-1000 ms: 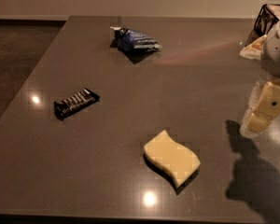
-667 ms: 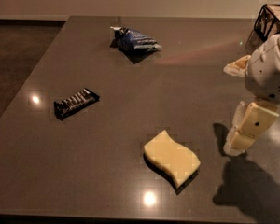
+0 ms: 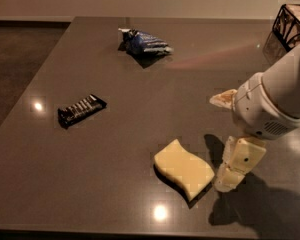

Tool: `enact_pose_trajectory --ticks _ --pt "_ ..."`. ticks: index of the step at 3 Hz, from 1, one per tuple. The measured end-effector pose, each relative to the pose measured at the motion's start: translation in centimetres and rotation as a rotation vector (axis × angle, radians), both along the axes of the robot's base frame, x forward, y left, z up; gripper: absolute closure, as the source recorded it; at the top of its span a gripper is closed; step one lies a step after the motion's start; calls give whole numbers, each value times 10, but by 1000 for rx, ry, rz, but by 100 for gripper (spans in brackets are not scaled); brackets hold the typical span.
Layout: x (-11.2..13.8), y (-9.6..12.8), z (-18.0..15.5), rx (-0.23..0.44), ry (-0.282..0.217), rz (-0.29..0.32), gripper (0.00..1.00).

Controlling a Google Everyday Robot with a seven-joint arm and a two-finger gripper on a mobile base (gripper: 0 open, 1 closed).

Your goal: Pick sponge

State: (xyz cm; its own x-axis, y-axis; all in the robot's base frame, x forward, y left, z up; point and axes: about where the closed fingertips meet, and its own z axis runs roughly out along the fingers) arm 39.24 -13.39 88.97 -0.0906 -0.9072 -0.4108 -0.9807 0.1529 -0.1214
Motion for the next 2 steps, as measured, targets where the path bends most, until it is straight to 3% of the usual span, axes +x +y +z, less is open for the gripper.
enact_pose_trajectory --ticks 2 --pt "-22 29 -37 -18 28 99 0"
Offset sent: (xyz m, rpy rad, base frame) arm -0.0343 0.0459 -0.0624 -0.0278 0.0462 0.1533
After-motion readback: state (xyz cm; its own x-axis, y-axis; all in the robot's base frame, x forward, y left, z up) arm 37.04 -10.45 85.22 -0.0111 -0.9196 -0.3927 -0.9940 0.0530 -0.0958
